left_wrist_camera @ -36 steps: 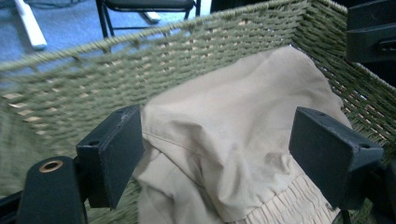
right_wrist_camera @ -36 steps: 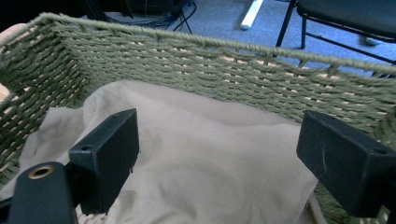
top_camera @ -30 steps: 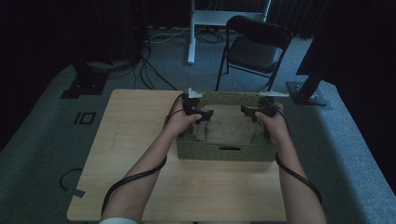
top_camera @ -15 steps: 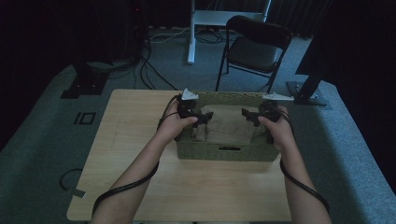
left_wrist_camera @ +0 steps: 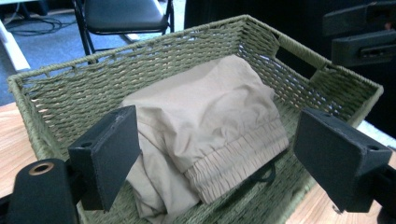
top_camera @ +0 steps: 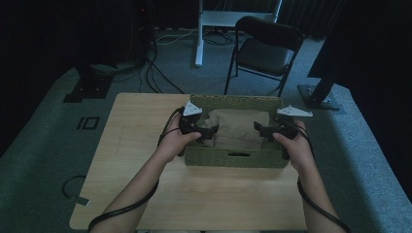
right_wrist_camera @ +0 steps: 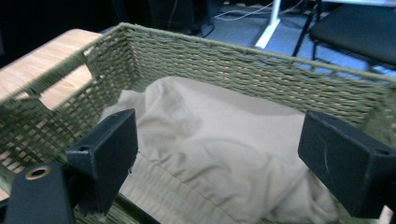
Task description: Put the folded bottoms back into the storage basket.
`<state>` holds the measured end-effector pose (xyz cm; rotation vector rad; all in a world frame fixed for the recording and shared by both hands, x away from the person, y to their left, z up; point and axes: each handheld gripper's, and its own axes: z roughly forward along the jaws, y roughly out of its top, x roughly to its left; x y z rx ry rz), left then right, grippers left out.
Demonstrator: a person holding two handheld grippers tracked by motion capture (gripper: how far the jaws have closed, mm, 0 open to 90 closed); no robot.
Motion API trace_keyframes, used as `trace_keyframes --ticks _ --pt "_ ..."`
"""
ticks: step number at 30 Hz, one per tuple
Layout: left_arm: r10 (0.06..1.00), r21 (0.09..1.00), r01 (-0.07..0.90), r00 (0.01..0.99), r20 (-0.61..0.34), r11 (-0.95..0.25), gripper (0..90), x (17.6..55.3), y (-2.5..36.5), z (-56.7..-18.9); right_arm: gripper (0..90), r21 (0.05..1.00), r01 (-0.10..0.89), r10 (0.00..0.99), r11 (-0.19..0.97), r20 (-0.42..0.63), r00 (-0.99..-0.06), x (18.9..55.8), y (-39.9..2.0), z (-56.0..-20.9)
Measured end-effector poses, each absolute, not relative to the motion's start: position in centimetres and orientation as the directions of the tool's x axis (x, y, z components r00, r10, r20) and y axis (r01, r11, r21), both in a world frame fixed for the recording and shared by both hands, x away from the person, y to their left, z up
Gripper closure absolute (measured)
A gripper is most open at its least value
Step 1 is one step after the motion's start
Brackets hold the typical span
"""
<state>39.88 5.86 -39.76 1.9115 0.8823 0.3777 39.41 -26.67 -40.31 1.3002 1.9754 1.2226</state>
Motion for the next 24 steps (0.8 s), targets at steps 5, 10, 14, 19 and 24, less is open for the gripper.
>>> trace_keyframes --ticks 5,10,14,19,24 --pt "0.706 0.867 0.413 0.7 -0.107 -0.278 15.8 38.4 5.9 -39.9 11.7 0.878 0.453 0.9 0.155 0.064 -0.43 38.1 -26.8 -40.4" --pt "0.696 0.865 0.408 0.711 -0.101 -0.291 15.8 36.9 6.0 -40.4 11.7 0.882 0.445 0.9 0.155 0.059 -0.432 36.9 -27.1 -40.6" --pt "0.691 0.861 0.414 0.715 -0.106 -0.297 15.8 36.0 6.1 -41.0 11.7 0.884 0.442 0.899 0.153 0.062 -0.434 35.4 -27.5 -41.4" --pt "0.686 0.863 0.399 0.722 -0.089 -0.309 15.8 34.8 6.0 -41.5 11.7 0.891 0.43 0.899 0.147 0.062 -0.435 34.0 -27.8 -41.8" --pt "0.685 0.859 0.385 0.726 -0.056 -0.337 15.7 33.4 6.1 -41.7 11.7 0.894 0.419 0.899 0.159 0.044 -0.436 32.7 -28.1 -42.4"
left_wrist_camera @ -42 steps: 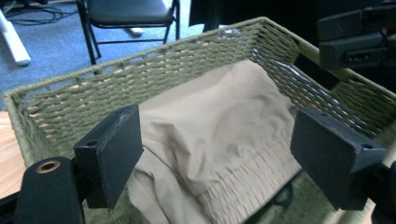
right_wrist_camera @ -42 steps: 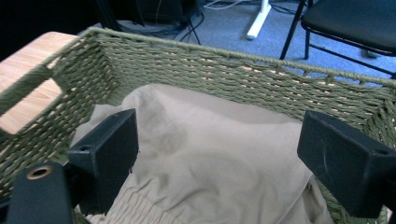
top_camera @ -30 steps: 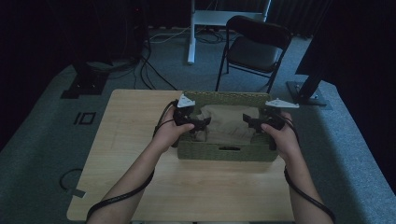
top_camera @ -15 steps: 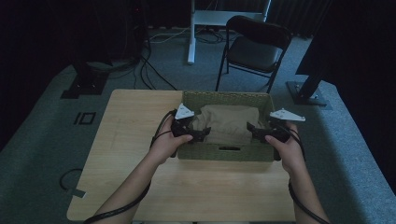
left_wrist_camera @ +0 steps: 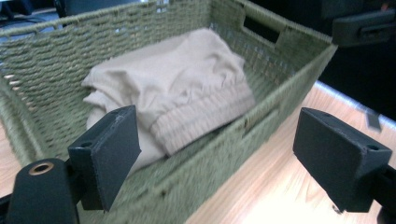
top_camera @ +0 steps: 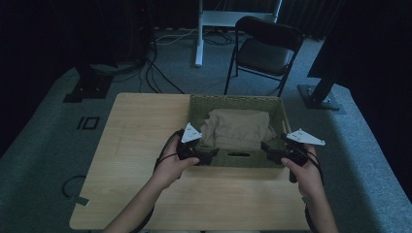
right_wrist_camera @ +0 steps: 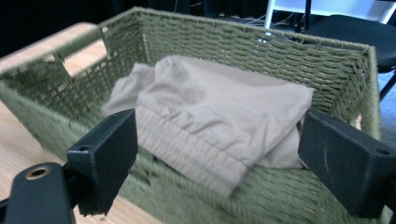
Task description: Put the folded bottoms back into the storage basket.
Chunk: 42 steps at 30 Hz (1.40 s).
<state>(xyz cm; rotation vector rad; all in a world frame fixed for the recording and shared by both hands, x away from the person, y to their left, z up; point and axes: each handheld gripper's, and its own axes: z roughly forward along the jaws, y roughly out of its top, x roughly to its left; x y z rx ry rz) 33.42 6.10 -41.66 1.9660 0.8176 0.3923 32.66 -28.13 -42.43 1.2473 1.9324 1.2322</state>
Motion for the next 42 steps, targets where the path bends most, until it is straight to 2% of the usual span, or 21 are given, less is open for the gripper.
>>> trace_keyframes --ticks 2,14,22,32,42 --pt "0.691 0.861 0.374 0.722 -0.037 -0.344 15.8 33.0 6.2 -41.9 11.7 0.893 0.417 0.898 0.171 0.032 -0.439 32.3 -28.2 -42.7" --pt "0.677 0.861 0.379 0.734 -0.058 -0.338 15.7 30.7 7.1 -43.6 11.7 0.888 0.43 0.902 0.161 0.043 -0.429 30.0 -29.0 -44.5" --pt "0.685 0.849 0.406 0.724 -0.075 -0.337 15.7 29.3 8.0 -46.1 11.7 0.87 0.466 0.906 0.164 0.054 -0.419 28.8 -29.4 -46.9" --pt "0.706 0.814 0.468 0.7 -0.104 -0.344 15.7 29.1 9.2 -49.6 11.7 0.84 0.518 0.92 0.158 0.065 -0.387 28.2 -30.1 -49.7" --pt "0.738 0.796 0.488 0.67 -0.079 -0.359 15.7 29.1 10.2 -51.8 11.7 0.807 0.568 0.933 0.16 0.064 -0.354 28.1 -30.8 -52.3"
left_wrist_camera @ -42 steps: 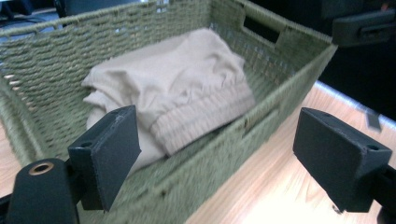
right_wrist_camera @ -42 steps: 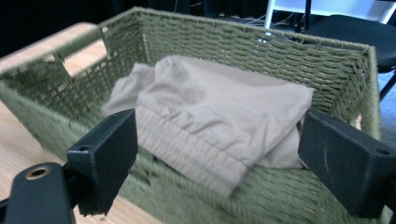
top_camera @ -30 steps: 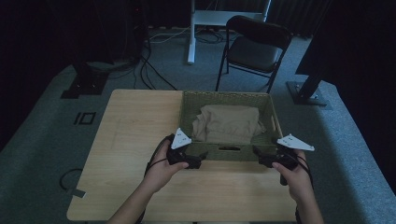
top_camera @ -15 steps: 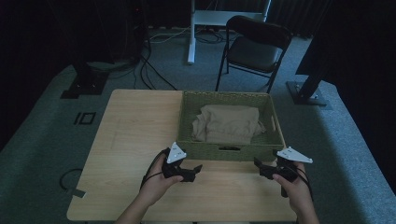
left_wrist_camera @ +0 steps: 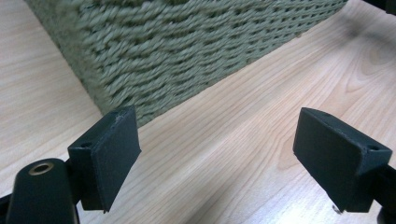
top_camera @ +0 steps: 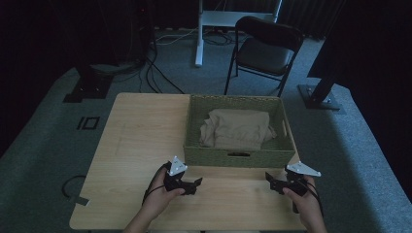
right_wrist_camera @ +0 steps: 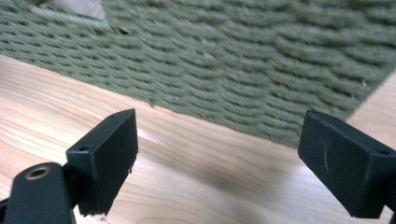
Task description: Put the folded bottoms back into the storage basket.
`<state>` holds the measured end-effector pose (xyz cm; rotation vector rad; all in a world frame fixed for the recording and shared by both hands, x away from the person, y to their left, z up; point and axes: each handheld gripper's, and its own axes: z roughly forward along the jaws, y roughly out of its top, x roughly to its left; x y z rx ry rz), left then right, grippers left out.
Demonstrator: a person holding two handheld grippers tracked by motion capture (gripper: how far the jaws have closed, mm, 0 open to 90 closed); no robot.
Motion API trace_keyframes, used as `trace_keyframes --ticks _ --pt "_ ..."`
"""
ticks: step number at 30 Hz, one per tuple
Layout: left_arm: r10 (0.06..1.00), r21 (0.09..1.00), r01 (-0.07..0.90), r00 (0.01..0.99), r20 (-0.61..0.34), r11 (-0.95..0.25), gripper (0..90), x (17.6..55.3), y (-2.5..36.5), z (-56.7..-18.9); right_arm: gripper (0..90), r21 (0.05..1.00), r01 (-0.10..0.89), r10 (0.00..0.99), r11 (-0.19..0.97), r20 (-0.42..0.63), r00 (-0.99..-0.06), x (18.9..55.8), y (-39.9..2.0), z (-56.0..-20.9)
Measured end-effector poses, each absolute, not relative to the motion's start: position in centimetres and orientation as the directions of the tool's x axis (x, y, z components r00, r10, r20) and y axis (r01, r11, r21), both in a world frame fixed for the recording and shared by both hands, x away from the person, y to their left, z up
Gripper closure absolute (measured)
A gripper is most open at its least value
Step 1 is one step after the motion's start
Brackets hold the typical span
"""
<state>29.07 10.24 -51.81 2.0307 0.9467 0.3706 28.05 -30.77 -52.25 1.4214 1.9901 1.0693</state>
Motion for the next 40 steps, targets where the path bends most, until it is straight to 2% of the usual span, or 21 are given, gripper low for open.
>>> trace_keyframes --ticks 4,11,19,26,30,40 --pt "0.766 0.785 0.497 0.641 -0.047 -0.368 15.8 29.3 10.9 -52.7 11.8 0.797 0.585 0.94 0.153 0.066 -0.335 28.0 -31.1 -52.9" --pt "0.781 0.774 0.529 0.62 -0.071 -0.35 15.8 29.2 12.0 -53.6 11.8 0.778 0.609 0.95 0.154 0.052 -0.307 27.9 -31.5 -53.9" --pt "0.807 0.757 0.552 0.587 -0.055 -0.35 15.8 29.1 13.1 -54.6 11.9 0.752 0.641 0.956 0.154 0.051 -0.29 27.6 -31.9 -55.0" --pt "0.82 0.741 0.562 0.572 -0.028 -0.367 15.7 29.0 13.5 -55.0 12.1 0.726 0.661 0.957 0.192 0.01 -0.289 27.5 -31.9 -55.6" --pt "0.813 0.711 0.566 0.582 0.013 -0.416 15.6 29.0 13.3 -55.2 12.1 0.724 0.666 0.964 0.176 0.011 -0.267 27.6 -31.9 -55.6" --pt "0.817 0.711 0.568 0.577 0.014 -0.413 14.9 29.0 13.3 -55.2 12.1 0.725 0.665 0.962 0.179 0.012 -0.273 27.6 -31.8 -55.6"
